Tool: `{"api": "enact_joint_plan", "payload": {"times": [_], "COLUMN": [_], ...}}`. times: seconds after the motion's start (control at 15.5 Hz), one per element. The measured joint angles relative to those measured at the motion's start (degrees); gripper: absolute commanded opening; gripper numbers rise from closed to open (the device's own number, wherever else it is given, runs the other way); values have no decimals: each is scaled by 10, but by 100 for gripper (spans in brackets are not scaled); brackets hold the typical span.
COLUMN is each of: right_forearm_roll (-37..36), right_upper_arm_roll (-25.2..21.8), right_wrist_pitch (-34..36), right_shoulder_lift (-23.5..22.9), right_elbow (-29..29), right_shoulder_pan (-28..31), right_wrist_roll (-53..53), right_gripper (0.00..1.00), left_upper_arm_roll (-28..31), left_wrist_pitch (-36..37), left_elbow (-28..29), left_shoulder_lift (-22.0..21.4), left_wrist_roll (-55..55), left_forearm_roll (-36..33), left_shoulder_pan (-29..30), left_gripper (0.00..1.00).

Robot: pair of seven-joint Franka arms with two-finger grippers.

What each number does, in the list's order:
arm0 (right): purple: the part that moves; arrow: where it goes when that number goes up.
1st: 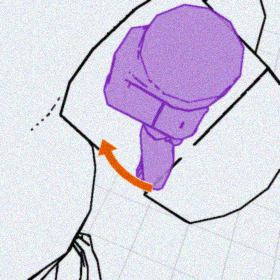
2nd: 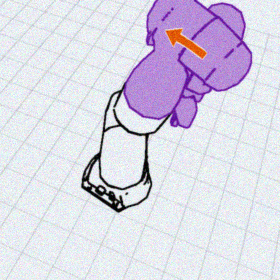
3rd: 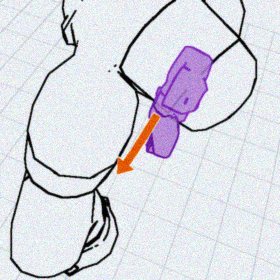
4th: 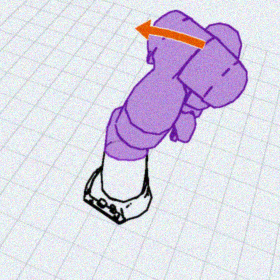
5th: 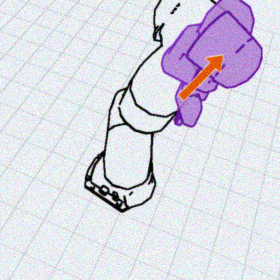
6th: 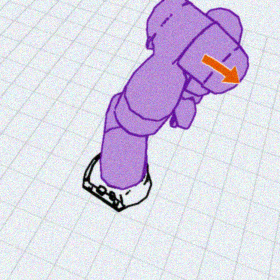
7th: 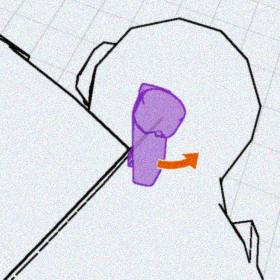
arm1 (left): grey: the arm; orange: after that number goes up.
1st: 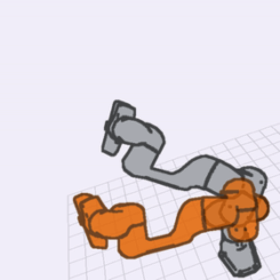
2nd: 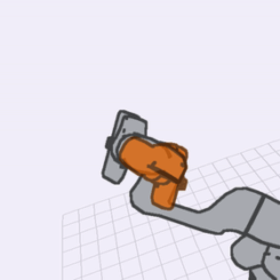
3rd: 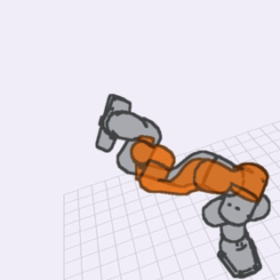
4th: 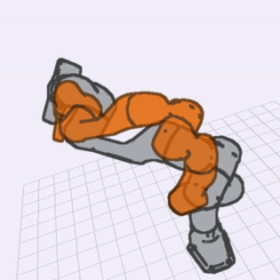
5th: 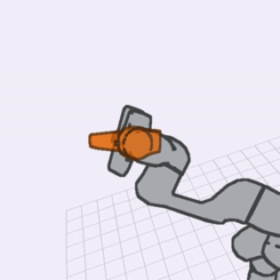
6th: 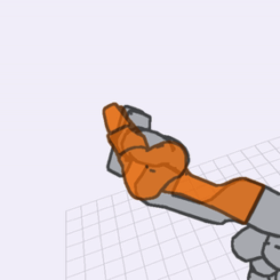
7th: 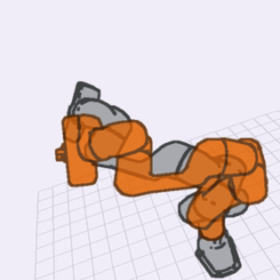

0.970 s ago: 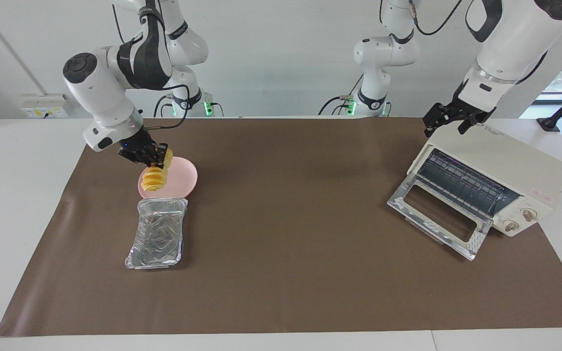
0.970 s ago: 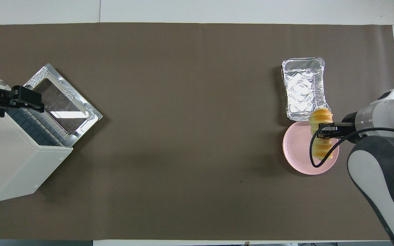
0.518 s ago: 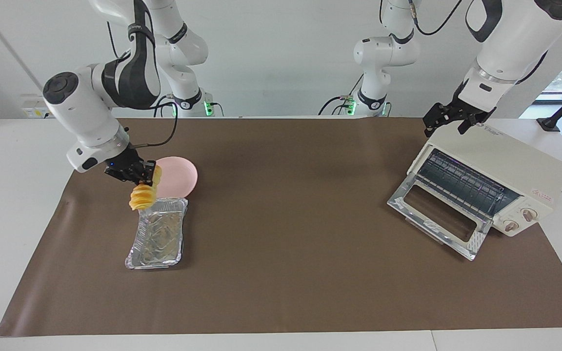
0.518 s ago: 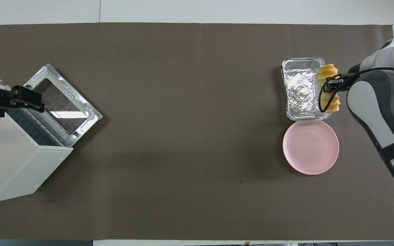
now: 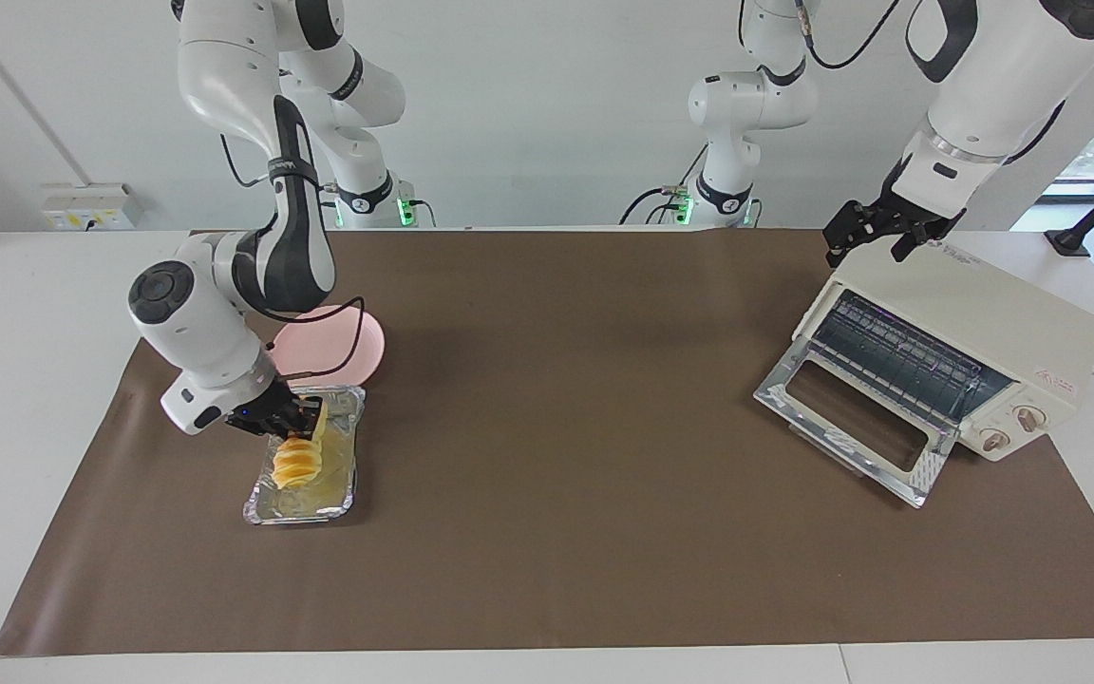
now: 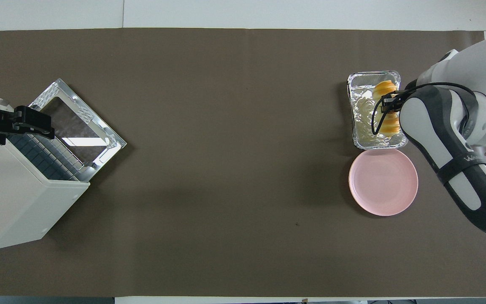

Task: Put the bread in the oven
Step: 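Lower the bread into the foil tray and open the right gripper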

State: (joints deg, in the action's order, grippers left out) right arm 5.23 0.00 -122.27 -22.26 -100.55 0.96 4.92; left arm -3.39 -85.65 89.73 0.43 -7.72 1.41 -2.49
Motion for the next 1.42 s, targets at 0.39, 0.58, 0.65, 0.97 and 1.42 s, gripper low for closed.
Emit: {"api": "enact_joint_plan", "payload": {"times": [0.39, 0.58, 0.65, 0.97, 1.42], "right_forearm_roll": [0, 0, 0, 0, 0], "right_upper_arm_roll": [0, 0, 0, -2, -6], "right_wrist_pitch": [-18, -20, -19, -15, -1], "right_shoulder_lift": [-6, -6, -6, -4, -1], "right_elbow": [-14, -15, -15, -5, 7], "right_shoulder_pan": [0, 0, 0, 4, 51], "right_wrist_roll": [0, 0, 0, 6, 61], "right_gripper": [100, 100, 100, 100, 100], "left_upper_arm_roll": [0, 0, 0, 0, 0], "left_wrist_pitch": [0, 0, 0, 0, 0], "left_elbow": [0, 0, 0, 0, 0], "left_shoulder_lift": [0, 0, 0, 0, 0], "left_wrist_roll": [0, 0, 0, 0, 0], "left_forearm_roll": [0, 0, 0, 0, 0], "left_shoulder_pan": [0, 0, 0, 0, 0], "left_gripper": [100, 100, 100, 100, 100]}}
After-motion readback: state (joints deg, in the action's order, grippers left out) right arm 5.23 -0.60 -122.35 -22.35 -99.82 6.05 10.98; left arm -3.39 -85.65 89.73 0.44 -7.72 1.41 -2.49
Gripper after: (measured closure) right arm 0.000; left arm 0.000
